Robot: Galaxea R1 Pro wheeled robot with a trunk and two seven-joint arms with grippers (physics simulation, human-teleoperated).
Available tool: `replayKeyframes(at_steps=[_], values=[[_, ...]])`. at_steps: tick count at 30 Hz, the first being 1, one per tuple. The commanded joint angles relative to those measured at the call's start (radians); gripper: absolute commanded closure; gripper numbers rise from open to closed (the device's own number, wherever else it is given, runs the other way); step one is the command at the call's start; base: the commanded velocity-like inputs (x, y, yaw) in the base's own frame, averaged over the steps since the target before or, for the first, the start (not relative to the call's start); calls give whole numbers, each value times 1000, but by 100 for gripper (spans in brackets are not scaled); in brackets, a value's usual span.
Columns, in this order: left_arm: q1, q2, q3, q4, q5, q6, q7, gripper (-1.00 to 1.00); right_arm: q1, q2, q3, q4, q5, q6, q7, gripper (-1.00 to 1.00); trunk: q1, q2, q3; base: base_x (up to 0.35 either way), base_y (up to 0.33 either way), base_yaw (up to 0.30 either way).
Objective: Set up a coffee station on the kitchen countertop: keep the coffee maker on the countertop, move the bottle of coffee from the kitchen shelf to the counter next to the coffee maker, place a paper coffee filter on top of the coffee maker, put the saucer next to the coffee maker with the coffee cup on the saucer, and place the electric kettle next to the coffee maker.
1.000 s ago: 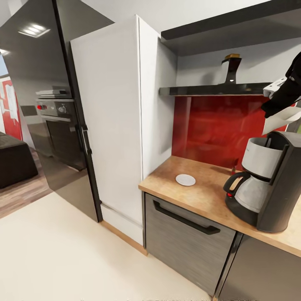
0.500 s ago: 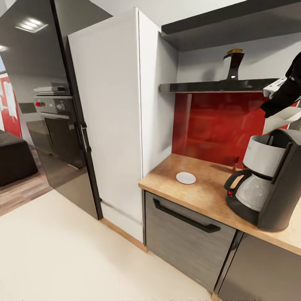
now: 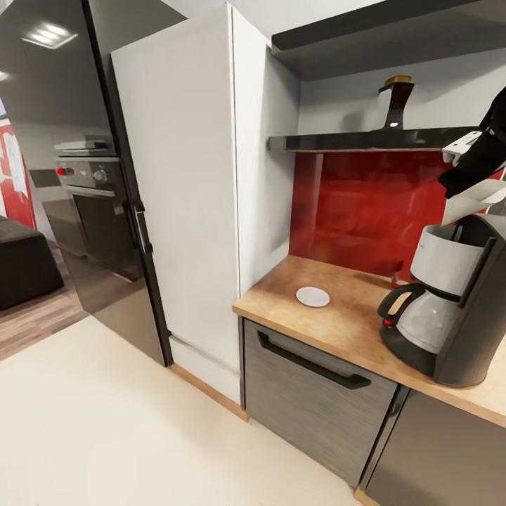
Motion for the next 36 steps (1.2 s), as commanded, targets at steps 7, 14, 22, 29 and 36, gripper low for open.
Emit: replayKeyframes(at_steps=[7,14,22,29,36], values=[[0,0,0,-1,10,-1,0,-100,-1,-1,3,-2,9,7,8,100,0,-1,-1,0,0,0],[0,0,0,-1,9,-1,0,-100,-1,-1,3,-2,35,7,8,100,0,-1,-1,0,0,0],[1,0,0,-1,10,-1,0,-100,-1,0,3,-2,69,7,8,100,0,-1,-1,0,0,0],[0,0,0,-1,10,-1,0,-100,-1,1,3,-2,72,7,8,100,0,-1,-2,0,0,0],[1,0,0,-1,10,-1,0,-100,-1,3,3,-2,72,7,8,100,0,-1,-9,0,0,0]])
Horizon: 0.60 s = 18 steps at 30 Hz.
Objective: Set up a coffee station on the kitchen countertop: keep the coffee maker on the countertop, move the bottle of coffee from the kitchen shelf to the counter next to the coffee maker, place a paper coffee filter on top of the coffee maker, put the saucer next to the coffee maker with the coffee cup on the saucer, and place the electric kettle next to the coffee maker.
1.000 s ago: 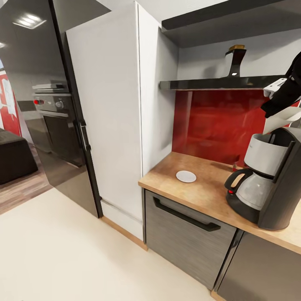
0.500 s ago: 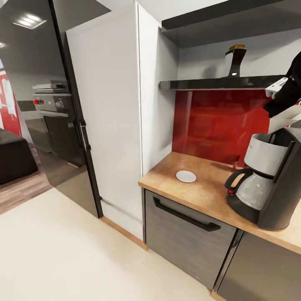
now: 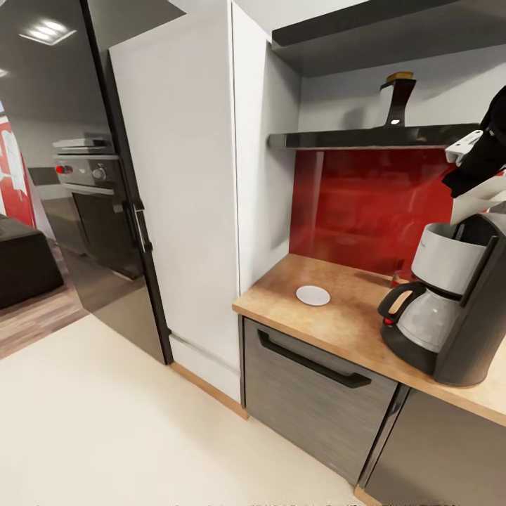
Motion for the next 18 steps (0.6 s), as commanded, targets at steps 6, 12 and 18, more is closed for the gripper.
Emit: replayKeyframes(at_steps=[6,12,18], values=[[0,0,0,-1,10,-1,0,-100,-1,1,3,-2,7,7,7,100,0,-1,-9,0,0,0],[0,0,0,-1,9,-1,0,-100,-1,1,3,-2,7,7,7,100,0,-1,-12,0,0,0],[0,0,0,-1,10,-1,0,-100,1,2,3,-2,7,7,7,100,0,-1,-17,0,0,0]])
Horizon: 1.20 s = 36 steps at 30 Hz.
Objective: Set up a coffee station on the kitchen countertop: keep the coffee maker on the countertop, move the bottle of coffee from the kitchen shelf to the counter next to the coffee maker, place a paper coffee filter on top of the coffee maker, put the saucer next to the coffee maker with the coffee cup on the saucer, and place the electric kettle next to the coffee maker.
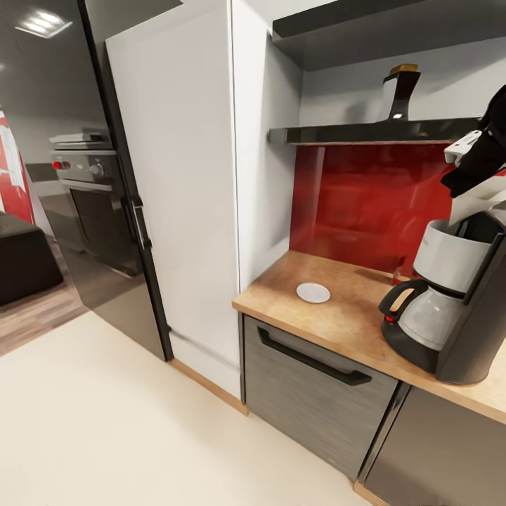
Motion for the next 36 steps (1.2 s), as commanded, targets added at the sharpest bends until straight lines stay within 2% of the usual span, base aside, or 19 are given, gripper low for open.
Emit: replayKeyframes(at_steps=[1,36], values=[[0,0,0,-1,9,-1,0,-100,-1,0,3,-2,7,7,7,100,0,-1,-2,0,0,0],[1,0,0,-1,9,-1,0,-100,0,3,3,-2,7,7,7,100,0,-1,-26,0,0,0]])
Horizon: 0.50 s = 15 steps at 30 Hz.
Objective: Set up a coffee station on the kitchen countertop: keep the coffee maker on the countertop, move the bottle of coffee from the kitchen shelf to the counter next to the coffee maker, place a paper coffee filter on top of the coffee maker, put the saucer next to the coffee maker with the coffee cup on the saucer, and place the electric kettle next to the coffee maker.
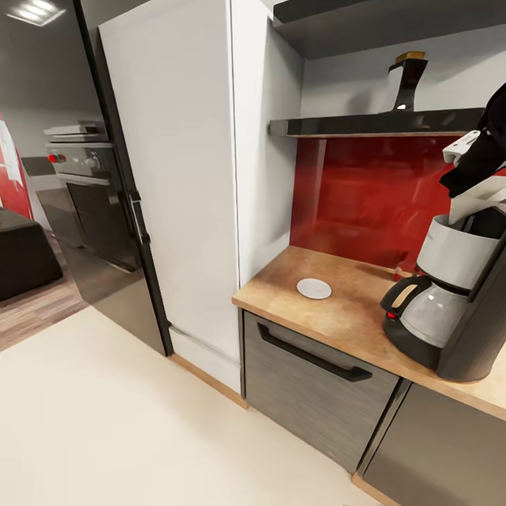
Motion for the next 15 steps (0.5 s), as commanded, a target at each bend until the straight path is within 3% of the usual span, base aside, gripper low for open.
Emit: replayKeyframes(at_steps=[1,15], values=[[0,0,0,-2,9,-1,0,-100,0,-1,3,-2,8,7,7,100,0,-1,-1,0,0,0],[0,0,0,-2,10,-1,0,-100,0,-1,3,-2,8,7,7,100,0,-1,-7,0,0,0]])
